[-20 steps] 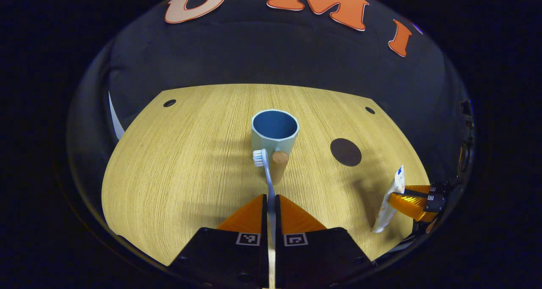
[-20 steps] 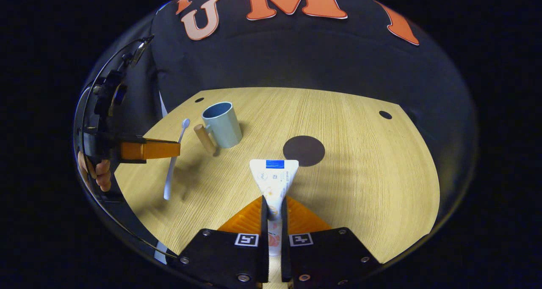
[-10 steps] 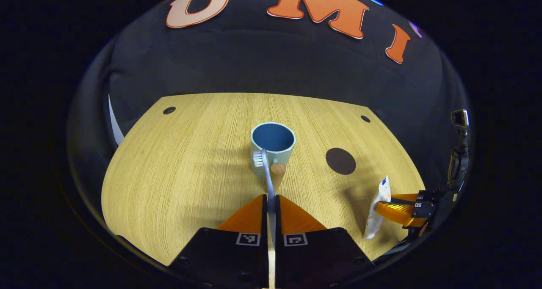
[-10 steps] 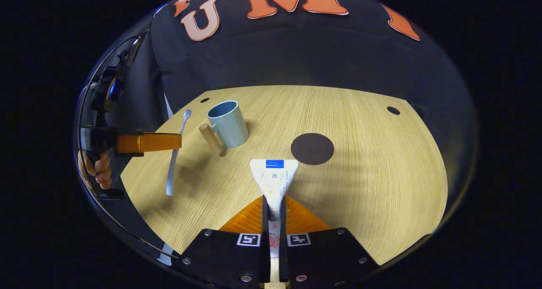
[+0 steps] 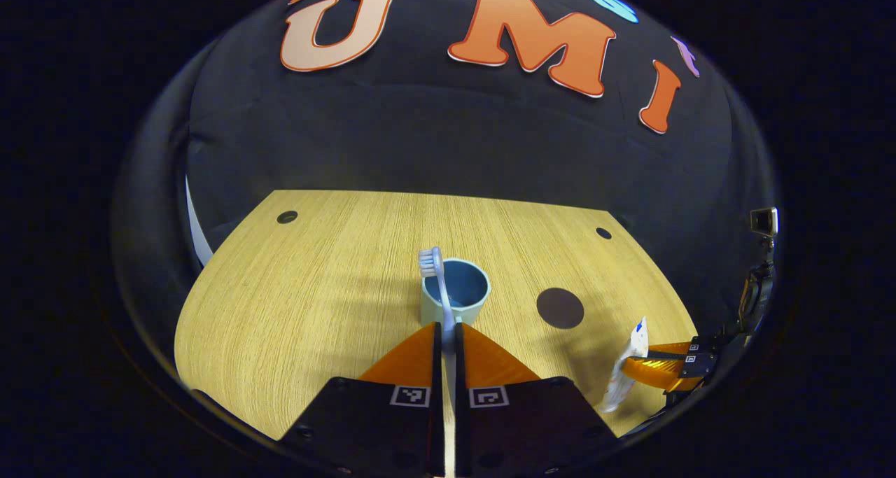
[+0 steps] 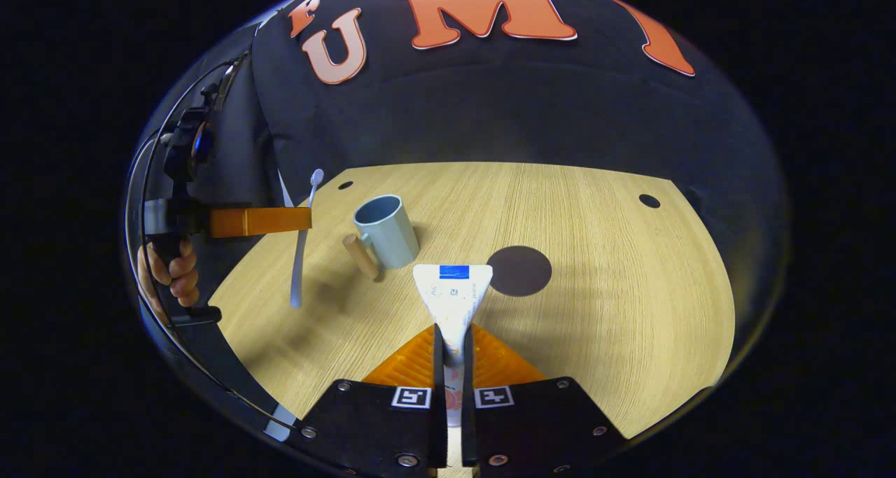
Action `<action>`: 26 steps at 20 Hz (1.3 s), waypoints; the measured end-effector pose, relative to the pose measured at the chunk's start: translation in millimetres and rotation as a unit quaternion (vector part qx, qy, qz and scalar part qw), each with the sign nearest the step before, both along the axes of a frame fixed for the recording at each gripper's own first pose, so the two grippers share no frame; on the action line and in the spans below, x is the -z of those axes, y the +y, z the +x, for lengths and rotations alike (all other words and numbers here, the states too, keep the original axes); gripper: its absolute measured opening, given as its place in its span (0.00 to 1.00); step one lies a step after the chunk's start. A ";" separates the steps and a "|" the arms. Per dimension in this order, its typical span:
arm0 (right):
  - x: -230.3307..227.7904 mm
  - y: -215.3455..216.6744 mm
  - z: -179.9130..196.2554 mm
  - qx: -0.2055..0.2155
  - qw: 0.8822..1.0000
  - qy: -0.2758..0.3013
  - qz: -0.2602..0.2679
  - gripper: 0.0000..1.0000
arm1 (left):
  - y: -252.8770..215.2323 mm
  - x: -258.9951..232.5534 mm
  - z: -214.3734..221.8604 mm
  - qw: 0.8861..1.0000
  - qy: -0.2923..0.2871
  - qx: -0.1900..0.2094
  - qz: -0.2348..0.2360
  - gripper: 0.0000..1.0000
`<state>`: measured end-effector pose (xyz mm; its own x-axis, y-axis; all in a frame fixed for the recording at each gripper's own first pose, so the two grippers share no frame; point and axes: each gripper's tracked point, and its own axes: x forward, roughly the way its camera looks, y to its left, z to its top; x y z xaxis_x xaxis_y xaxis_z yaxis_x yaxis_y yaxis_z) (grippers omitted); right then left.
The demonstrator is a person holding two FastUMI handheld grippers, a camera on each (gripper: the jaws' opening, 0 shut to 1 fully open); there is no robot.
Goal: Put the toothbrush and toothpaste on the desktop into the cup, then pick up the cup and place it on the coaster on the desktop.
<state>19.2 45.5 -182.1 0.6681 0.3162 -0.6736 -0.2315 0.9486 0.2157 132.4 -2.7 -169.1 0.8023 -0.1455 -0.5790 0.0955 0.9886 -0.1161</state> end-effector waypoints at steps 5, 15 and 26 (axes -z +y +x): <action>-24.1 0.8 10.7 -0.001 1.000 -0.027 0.011 0.08 | -2.2 -18.2 30.7 1.000 -0.031 -0.003 -0.001 0.06; -52.1 -5.7 55.6 -0.001 0.998 -0.061 0.016 0.08 | -8.1 -43.5 113.6 0.998 -0.070 0.003 -0.003 0.05; -39.3 -0.8 83.9 0.000 0.998 -0.053 0.021 0.08 | -19.3 -3.6 160.0 0.998 -0.052 0.025 0.016 0.05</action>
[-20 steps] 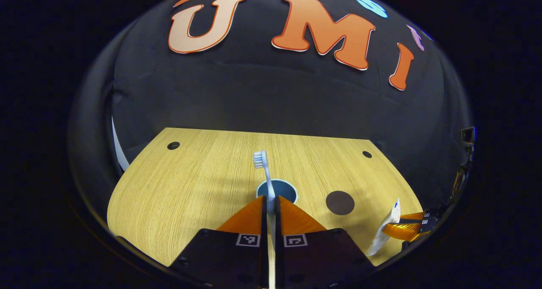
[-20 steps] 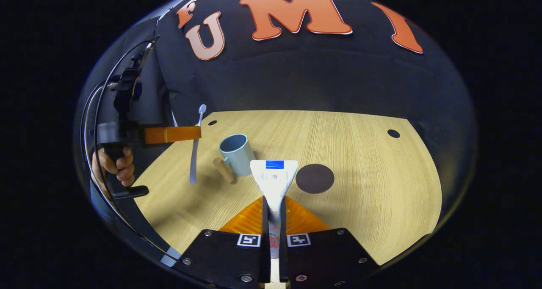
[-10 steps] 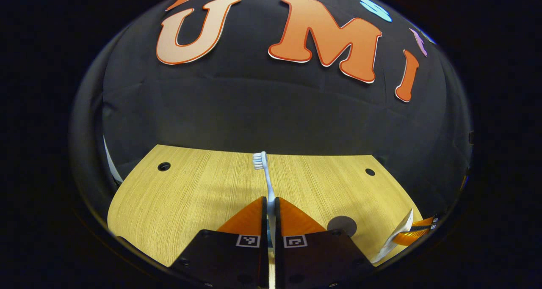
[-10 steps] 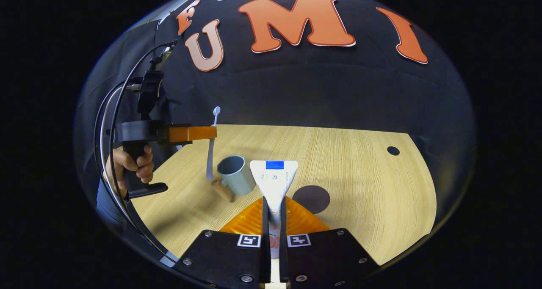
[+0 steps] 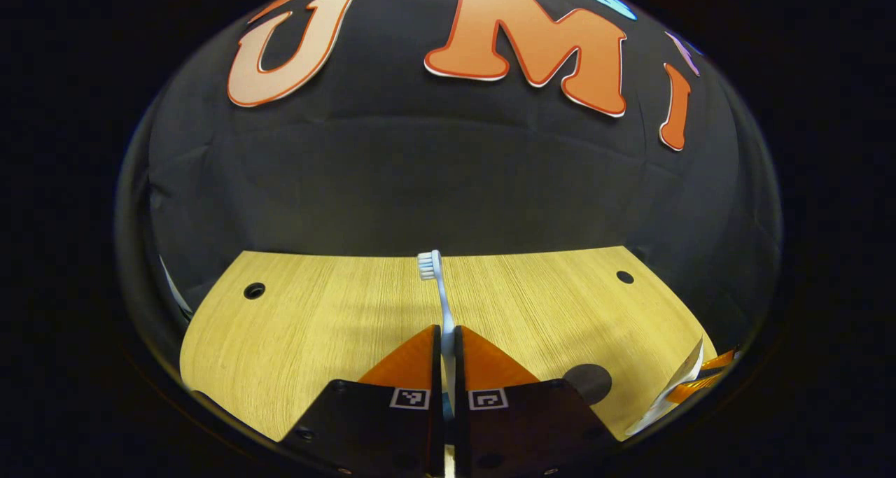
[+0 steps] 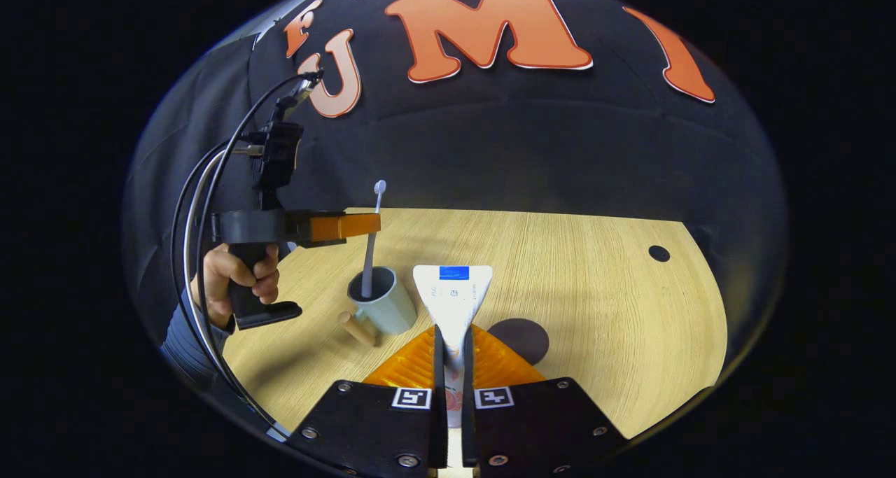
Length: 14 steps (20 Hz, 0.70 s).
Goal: Put the toothbrush and toothpaste on the desktop into the cup, then pick up the cup and place it on the coaster on the desktop.
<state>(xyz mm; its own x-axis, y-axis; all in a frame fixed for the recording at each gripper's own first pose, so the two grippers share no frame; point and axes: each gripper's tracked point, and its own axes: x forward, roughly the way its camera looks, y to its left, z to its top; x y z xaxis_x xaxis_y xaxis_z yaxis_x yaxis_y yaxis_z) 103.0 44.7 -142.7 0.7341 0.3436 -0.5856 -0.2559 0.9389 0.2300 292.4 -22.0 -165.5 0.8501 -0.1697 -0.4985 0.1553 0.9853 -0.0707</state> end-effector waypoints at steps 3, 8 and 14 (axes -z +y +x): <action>2.4 2.3 0.4 -0.001 1.000 0.001 -0.003 0.08 | 0.6 10.0 -3.4 1.000 0.013 -0.001 -0.006 0.06; -1.7 6.3 0.6 0.000 1.000 -0.006 -0.002 0.08 | -3.6 20.5 -16.3 0.999 0.022 0.016 0.017 0.10; -11.0 15.4 7.0 -0.002 1.000 -0.017 -0.008 0.08 | 7.3 35.0 -50.6 0.998 0.051 0.022 0.036 0.42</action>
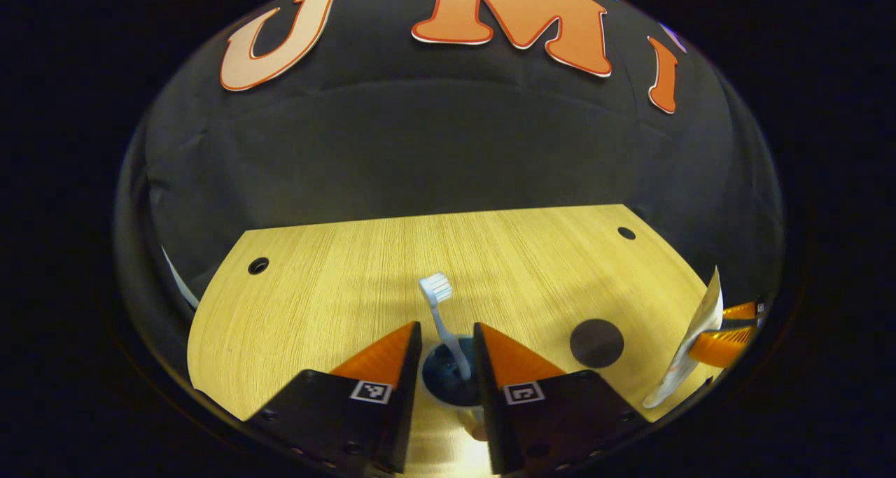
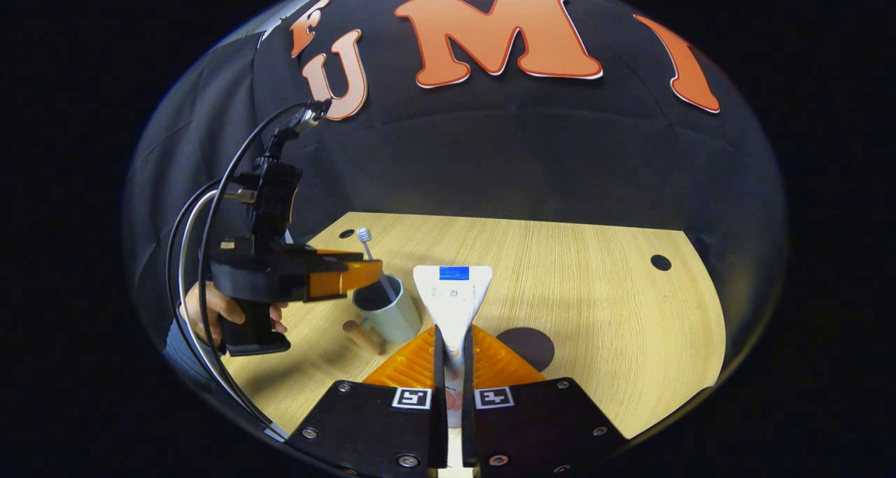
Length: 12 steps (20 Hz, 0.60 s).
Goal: Put the toothbrush and toothpaste on the desktop into the cup, then pick up the cup and place it on the coaster on the desktop.
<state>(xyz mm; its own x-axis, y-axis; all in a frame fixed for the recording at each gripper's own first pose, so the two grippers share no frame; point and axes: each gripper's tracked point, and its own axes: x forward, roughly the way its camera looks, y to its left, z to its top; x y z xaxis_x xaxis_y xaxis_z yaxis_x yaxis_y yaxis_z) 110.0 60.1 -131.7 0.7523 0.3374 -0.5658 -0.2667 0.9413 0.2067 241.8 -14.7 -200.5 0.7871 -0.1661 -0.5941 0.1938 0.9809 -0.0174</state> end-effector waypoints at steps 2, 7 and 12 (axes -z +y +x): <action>-3.3 7.7 0.8 -0.003 1.000 -0.005 0.000 0.08 | -1.7 0.9 -9.8 1.000 0.000 0.009 -0.005 0.70; -13.0 27.9 15.6 -0.007 1.000 -0.021 0.000 0.08 | 2.8 -6.6 -37.3 0.999 -0.016 0.028 0.000 0.96; -28.6 57.1 34.4 -0.024 0.998 -0.053 0.011 0.08 | 21.4 -19.3 -60.3 0.998 -0.055 0.023 -0.022 0.99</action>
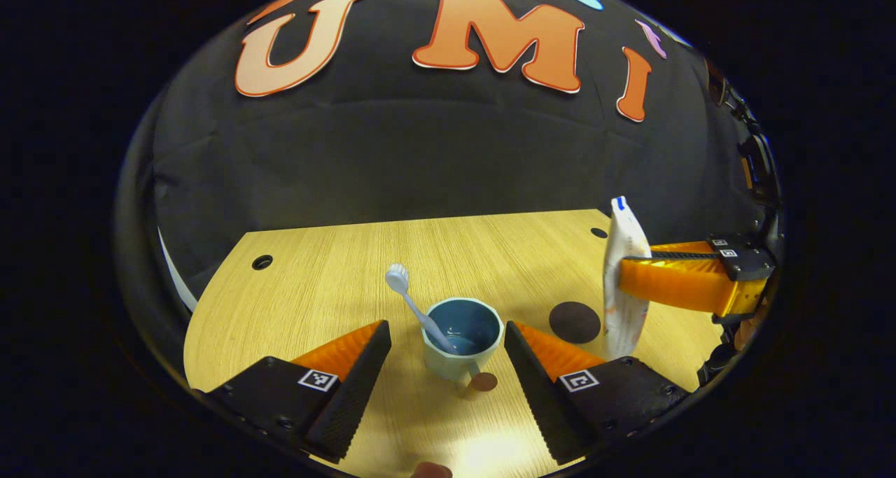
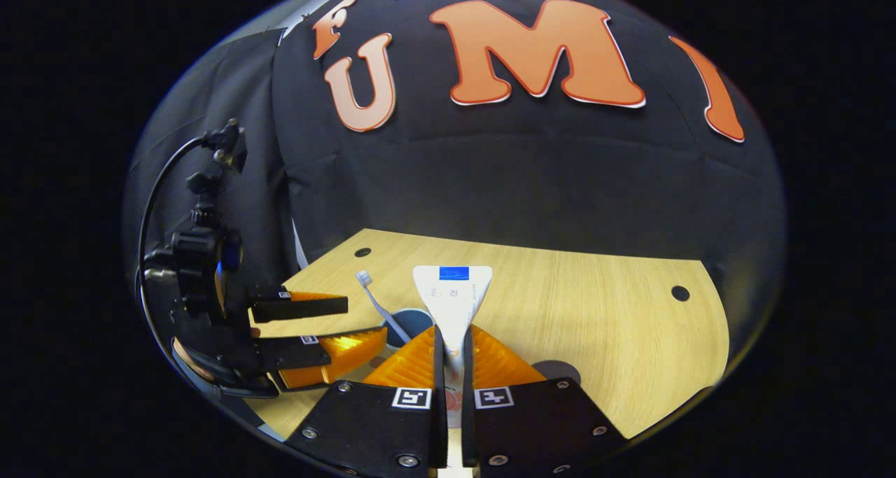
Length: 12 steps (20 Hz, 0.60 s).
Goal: Put the toothbrush and toothpaste on the desktop into the cup, then pick up the cup and place it on the coaster on the desktop.
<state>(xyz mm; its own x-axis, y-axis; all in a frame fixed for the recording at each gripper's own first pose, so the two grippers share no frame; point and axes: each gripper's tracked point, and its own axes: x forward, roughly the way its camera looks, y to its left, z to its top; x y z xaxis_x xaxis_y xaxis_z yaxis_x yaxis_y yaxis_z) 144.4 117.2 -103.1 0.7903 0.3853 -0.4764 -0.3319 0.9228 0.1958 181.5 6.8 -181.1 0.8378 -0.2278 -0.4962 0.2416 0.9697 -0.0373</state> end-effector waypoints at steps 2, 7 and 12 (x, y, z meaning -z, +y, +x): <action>-5.3 13.0 6.5 -0.006 1.000 -0.010 0.013 0.08 | 9.1 -3.9 -7.0 1.000 -0.022 -0.008 0.006 0.99; -21.9 38.2 35.1 -0.008 0.998 -0.044 0.043 0.08 | 32.5 -6.3 -22.4 0.998 -0.060 -0.025 0.010 0.98; -24.8 64.1 66.8 -0.013 0.996 -0.056 0.072 0.08 | 56.5 2.9 -23.1 0.996 -0.071 -0.051 -0.011 0.99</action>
